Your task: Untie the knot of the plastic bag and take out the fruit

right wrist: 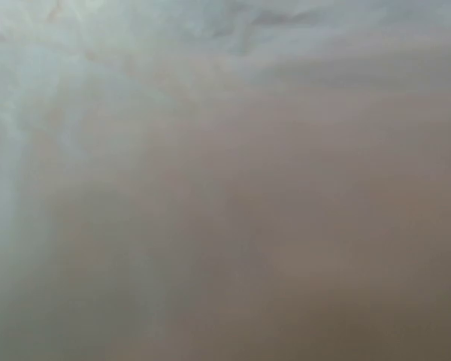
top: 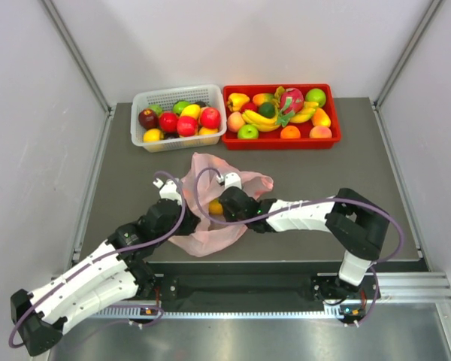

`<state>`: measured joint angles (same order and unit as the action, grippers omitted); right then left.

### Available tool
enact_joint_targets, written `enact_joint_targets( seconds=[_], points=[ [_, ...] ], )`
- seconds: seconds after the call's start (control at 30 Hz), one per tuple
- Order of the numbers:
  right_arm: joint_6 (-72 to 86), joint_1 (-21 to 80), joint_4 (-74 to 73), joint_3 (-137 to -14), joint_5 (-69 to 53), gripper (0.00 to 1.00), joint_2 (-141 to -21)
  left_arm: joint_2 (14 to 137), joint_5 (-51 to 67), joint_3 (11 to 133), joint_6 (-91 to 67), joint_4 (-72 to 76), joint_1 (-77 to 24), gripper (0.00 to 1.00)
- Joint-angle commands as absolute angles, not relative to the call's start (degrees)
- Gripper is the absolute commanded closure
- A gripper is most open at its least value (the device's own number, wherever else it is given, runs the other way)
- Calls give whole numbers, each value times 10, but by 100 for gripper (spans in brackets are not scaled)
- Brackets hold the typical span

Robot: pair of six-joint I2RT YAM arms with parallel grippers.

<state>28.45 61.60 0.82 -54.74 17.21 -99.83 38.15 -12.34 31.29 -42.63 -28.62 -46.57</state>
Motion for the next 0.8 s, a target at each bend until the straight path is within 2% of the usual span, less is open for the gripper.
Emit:
enact_joint_targets(
  seconds=[0.0, 0.17, 0.5, 0.53, 0.57, 0.63, 0.67, 0.77],
  points=[
    [276, 598, 31, -542, 198, 92, -953, 382, -116, 308, -415, -259, -465, 100],
    [258, 578, 53, -507, 198, 99, -888, 398, -105, 306, -406, -252, -465, 100],
    [215, 539, 58, -450, 140, 100, -777, 439, -102, 301, -389, -227, -467, 100],
    [210, 534, 60, -448, 121, 93, -767, 439, -103, 300, -388, -225, -466, 100],
    [207, 534, 54, -453, 96, 69, -767, 440, -105, 299, -387, -223, -466, 100],
    [201, 535, 51, -460, 63, 52, -778, 446, -105, 294, -385, -221, -467, 100],
    [200, 539, 54, -465, 48, 37, -784, 450, -107, 291, -388, -219, -467, 100],
    [205, 556, 67, -475, 39, 26, -817, 469, -105, 281, -398, -203, -475, 100]
  ],
)
